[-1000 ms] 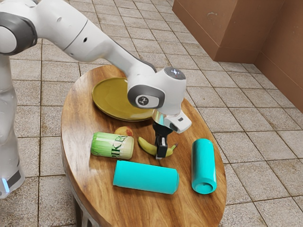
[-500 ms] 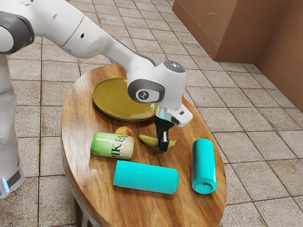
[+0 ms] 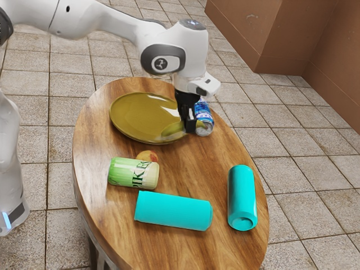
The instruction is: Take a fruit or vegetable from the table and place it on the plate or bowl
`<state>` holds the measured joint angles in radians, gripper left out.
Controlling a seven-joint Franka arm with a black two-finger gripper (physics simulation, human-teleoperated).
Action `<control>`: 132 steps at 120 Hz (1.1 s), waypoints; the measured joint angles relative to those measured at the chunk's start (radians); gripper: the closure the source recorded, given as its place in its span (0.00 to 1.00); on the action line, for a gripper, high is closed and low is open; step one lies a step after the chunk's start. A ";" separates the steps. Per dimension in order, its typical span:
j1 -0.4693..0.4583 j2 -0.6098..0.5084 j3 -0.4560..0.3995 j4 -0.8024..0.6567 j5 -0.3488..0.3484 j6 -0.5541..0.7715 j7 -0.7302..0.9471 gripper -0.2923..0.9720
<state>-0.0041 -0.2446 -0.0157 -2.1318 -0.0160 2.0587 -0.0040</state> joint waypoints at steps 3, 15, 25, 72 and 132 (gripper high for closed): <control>0.002 -0.001 0.017 0.000 0.002 -0.006 0.000 0.70; 0.008 -0.006 0.080 0.000 0.010 -0.034 0.001 0.70; 0.015 -0.014 0.118 0.001 0.020 -0.051 0.001 0.70; 0.020 -0.036 0.177 0.001 0.054 -0.087 0.007 0.40; 0.020 -0.036 0.178 0.001 0.089 -0.085 0.011 0.24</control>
<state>0.0154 -0.2804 0.1626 -2.1311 0.0730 1.9737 0.0066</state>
